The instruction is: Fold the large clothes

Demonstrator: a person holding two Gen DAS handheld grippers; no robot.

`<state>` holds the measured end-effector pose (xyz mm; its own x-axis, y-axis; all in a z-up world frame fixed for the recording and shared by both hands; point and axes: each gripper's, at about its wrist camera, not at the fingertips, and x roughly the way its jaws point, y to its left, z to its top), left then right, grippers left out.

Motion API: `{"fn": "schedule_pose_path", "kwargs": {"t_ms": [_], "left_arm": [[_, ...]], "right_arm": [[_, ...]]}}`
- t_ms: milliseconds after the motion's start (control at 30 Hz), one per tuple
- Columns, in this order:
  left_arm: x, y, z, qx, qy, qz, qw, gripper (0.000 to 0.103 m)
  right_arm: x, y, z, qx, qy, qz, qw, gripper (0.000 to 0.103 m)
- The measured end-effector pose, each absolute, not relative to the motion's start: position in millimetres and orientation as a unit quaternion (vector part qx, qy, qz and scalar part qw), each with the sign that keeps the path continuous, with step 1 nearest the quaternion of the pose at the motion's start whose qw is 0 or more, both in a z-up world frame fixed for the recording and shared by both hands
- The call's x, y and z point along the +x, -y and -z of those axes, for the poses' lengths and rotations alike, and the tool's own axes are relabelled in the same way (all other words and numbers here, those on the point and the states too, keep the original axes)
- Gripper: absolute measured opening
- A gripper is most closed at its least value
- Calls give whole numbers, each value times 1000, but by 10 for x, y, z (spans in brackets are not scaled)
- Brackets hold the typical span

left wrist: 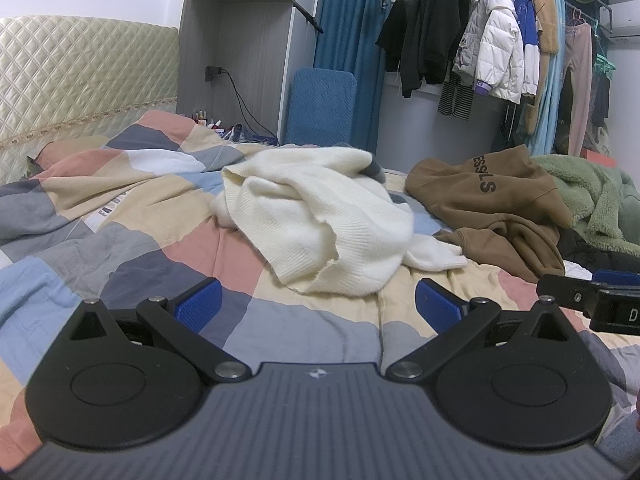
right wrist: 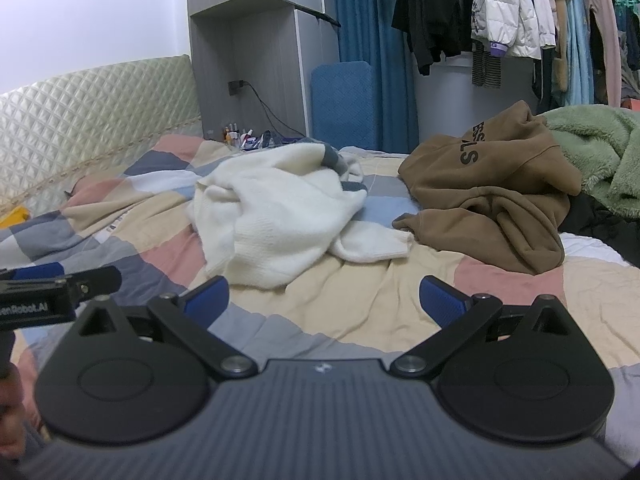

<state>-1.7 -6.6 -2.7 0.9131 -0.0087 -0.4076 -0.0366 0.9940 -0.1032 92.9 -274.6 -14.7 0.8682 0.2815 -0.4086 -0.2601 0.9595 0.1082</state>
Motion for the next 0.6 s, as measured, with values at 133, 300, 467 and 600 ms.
{"fn": "schedule_pose_path", "kwargs": {"t_ms": [133, 300, 467, 600], "left_arm": [[-17, 66, 27, -54, -208, -7, 976, 103], [-17, 67, 26, -55, -208, -7, 976, 103], [-2, 72, 27, -57, -209, -6, 976, 103], [35, 38, 12, -60, -204, -9, 977, 103]], "right_arm": [[927, 2733, 150, 25, -215, -142, 966, 103], [929, 2724, 155, 26, -214, -145, 966, 103], [922, 2730, 153, 47, -208, -150, 965, 103], [952, 2691, 168, 46, -208, -150, 966, 103]]}}
